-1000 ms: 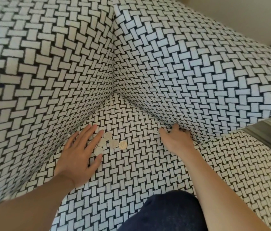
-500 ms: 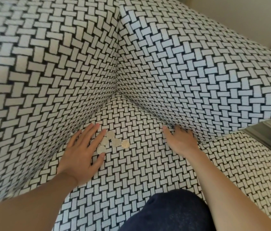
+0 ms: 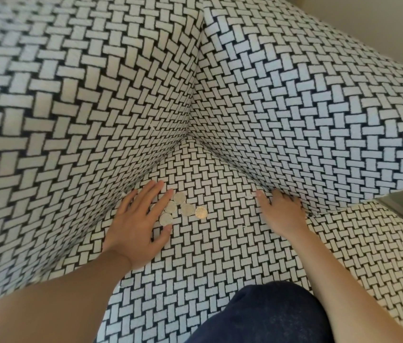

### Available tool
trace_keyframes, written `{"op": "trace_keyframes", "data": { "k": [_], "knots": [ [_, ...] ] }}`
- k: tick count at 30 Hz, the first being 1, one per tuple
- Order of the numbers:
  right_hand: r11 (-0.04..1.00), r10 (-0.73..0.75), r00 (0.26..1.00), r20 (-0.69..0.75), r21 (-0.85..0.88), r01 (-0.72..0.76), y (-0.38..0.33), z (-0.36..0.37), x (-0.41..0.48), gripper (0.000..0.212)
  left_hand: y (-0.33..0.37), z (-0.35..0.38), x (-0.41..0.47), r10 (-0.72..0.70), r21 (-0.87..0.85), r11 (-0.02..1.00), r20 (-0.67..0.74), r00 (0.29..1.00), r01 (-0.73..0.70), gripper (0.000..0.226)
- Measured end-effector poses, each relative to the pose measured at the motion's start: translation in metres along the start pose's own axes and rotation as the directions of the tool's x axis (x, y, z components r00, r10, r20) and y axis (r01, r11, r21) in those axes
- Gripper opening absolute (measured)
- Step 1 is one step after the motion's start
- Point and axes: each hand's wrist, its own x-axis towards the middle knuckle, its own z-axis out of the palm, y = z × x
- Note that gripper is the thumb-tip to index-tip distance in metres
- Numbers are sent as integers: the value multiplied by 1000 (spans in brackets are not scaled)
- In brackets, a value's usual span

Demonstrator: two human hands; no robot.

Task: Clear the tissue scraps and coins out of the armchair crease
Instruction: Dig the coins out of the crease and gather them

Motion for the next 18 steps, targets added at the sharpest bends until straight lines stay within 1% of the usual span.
{"op": "trace_keyframes", "data": {
  "k": [3, 6, 8, 10, 12, 13, 15, 18],
  "knots": [
    [1000, -25, 999, -37, -17, 24, 5, 3, 1, 68, 1, 0, 1, 7, 0, 1000, -5, 1000, -7, 65],
    [999, -37, 997, -61, 11, 37, 9, 8, 5, 70, 0, 1, 0, 7, -1, 1000, -5, 1000, -7, 65],
    [997, -57, 993, -100, 44, 61, 11, 10, 6, 67, 0, 2, 0, 4, -3, 1000, -5, 1000, -4, 65],
    [988, -93, 984, -149, 106, 110, 9, 8, 4, 58, 0, 3, 0, 3, -4, 1000, -4, 1000, -3, 65],
    [967, -138, 972, -190, 184, 174, 8, 3, -3, 44, 1, 3, 0, 7, -7, 1000, -4, 1000, -7, 65],
    [958, -169, 962, -215, 194, 211, 7, 1, -6, 38, 0, 3, 0, 5, -7, 1000, -5, 1000, -5, 65],
    [952, -232, 934, -271, 132, 275, 3, -2, -12, 32, 0, 3, 0, 2, -6, 1000, -7, 1000, -2, 65],
    [943, -329, 893, -308, -65, 325, -8, -7, -20, 27, 0, 3, 0, 2, -8, 1000, -10, 1000, -2, 65]
  ]
}}
